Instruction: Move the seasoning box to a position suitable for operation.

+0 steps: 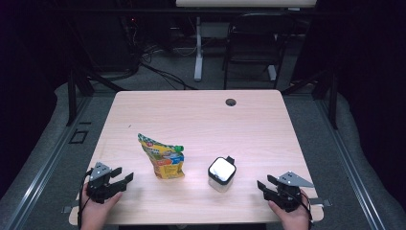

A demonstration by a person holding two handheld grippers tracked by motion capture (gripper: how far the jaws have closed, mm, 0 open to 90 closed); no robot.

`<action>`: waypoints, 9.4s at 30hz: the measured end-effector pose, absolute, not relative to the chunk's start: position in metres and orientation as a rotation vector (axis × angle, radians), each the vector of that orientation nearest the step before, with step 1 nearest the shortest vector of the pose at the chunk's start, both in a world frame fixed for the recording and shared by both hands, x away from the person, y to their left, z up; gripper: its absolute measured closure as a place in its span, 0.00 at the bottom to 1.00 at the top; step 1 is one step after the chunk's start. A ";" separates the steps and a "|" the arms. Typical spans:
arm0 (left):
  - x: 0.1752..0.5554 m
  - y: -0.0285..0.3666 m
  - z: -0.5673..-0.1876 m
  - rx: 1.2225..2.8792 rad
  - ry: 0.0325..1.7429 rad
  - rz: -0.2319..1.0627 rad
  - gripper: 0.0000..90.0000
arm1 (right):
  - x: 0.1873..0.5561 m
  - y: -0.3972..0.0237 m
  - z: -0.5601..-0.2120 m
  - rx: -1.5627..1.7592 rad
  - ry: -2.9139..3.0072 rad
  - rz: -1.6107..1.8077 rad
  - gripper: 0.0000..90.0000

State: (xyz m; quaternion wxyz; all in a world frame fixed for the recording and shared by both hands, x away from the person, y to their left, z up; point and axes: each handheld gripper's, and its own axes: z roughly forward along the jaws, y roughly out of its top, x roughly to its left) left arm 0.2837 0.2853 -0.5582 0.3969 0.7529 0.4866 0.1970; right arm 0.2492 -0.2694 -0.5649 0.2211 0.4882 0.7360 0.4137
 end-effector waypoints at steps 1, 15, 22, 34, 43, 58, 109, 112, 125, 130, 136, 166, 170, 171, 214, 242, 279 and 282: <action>0.284 0.284 -0.558 1.914 1.227 0.502 0.49 | 0.249 -0.270 -0.565 1.347 2.039 1.136 0.56; 0.280 0.284 -0.555 1.907 1.215 0.499 0.50 | 0.246 -0.254 -0.554 1.293 2.067 1.166 0.59; 0.280 0.285 -0.555 1.907 1.212 0.502 0.50 | 0.260 -0.244 -0.543 1.241 2.104 1.119 0.63; 0.279 0.285 -0.557 1.920 1.216 0.494 0.50 | 0.284 -0.226 -0.545 1.179 2.117 1.146 0.66; 0.280 0.284 -0.558 1.921 1.220 0.493 0.50 | 0.306 -0.214 -0.553 1.164 2.164 1.160 0.74; 0.277 0.284 -0.556 1.912 1.208 0.492 0.51 | 0.325 -0.204 -0.560 1.163 2.217 1.215 0.79; 0.263 0.251 -0.548 1.970 1.040 0.419 0.57 | 0.294 -0.171 -0.565 1.033 2.237 1.164 0.70; 0.262 0.246 -0.547 1.984 1.012 0.411 0.58 | 0.298 -0.168 -0.569 1.030 2.227 1.156 0.76; 0.254 0.220 -0.541 2.003 0.912 0.337 0.60 | 0.275 -0.152 -0.565 1.030 2.217 1.050 0.95; 0.252 0.197 -0.534 2.012 0.858 0.297 0.60 | 0.270 -0.148 -0.562 1.127 2.232 1.082 0.87; 0.254 0.171 -0.530 2.039 0.836 0.281 0.60 | 0.263 -0.163 -0.556 1.137 2.275 1.156 0.78; 0.244 0.125 -0.542 2.052 0.731 0.224 0.95 | 0.268 -0.155 -0.516 0.984 2.223 1.284 1.00; 0.243 0.122 -0.542 2.055 0.722 0.223 0.95 | 0.269 -0.160 -0.518 1.019 2.209 1.296 1.00; 0.243 0.122 -0.542 2.055 0.721 0.226 0.95 | 0.270 -0.161 -0.520 1.029 2.214 1.285 1.00; 0.237 0.112 -0.531 2.026 0.668 0.221 0.96 | 0.262 -0.156 -0.522 0.972 2.182 1.310 1.00; 0.243 0.100 -0.522 2.011 0.673 0.207 0.99 | 0.254 -0.159 -0.511 0.940 2.181 1.330 0.88; 0.254 0.088 -0.504 1.973 0.666 0.228 0.97 | 0.221 -0.148 -0.517 0.811 2.223 1.252 0.61; 0.254 0.088 -0.508 1.986 0.670 0.227 0.97 | 0.223 -0.143 -0.519 0.800 2.209 1.218 0.61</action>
